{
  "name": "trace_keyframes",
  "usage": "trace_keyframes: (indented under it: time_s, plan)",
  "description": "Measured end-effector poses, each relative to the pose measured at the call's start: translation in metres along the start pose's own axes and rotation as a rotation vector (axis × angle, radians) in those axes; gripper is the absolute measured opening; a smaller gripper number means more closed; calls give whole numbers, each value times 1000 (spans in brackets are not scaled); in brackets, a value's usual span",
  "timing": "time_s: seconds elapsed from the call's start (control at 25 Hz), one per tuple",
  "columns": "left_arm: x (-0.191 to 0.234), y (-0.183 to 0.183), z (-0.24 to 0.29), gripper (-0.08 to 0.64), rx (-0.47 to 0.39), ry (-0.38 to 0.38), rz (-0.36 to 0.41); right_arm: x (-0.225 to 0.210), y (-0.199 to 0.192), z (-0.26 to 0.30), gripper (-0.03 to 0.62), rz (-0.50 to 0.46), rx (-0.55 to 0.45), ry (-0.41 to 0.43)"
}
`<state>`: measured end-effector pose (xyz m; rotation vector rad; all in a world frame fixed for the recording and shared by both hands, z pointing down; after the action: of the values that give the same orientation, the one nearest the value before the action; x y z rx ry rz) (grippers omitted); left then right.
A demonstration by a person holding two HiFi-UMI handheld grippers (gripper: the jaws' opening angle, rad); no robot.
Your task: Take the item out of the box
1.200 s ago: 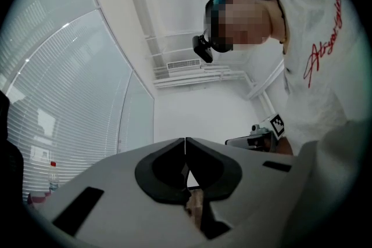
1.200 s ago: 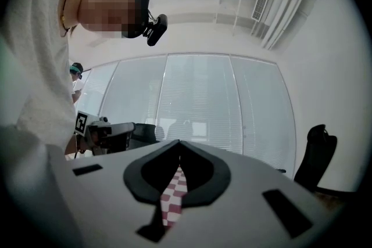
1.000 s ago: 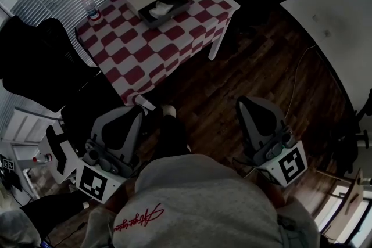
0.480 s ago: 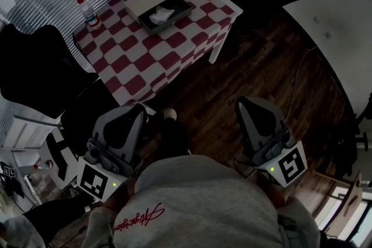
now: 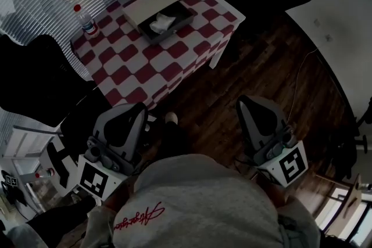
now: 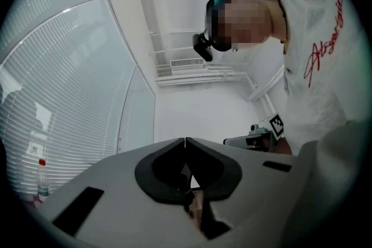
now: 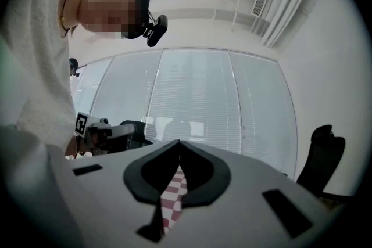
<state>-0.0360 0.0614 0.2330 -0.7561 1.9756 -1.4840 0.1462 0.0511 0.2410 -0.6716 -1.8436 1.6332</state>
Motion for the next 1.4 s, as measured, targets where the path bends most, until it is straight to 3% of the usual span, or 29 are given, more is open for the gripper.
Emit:
trace_keyframes:
  time_s: [0.28, 1.4]
  plan:
    - [30, -2, 25, 17, -13, -17, 5, -21, 8, 30, 11, 11, -30, -9]
    - [133, -24, 96, 17, -7, -56, -22, -88, -6, 124, 11, -13, 3, -38]
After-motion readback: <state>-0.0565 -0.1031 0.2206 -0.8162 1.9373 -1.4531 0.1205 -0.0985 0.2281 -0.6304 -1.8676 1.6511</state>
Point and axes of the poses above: the fingertips, and each gripper's own axes: z forward along the fingers, x to its left, y out of its top, the point moved 1 cm from there along -z, backward along the fingers, and after that the axes turned 2 degrees about x, right-handed, at the moved point
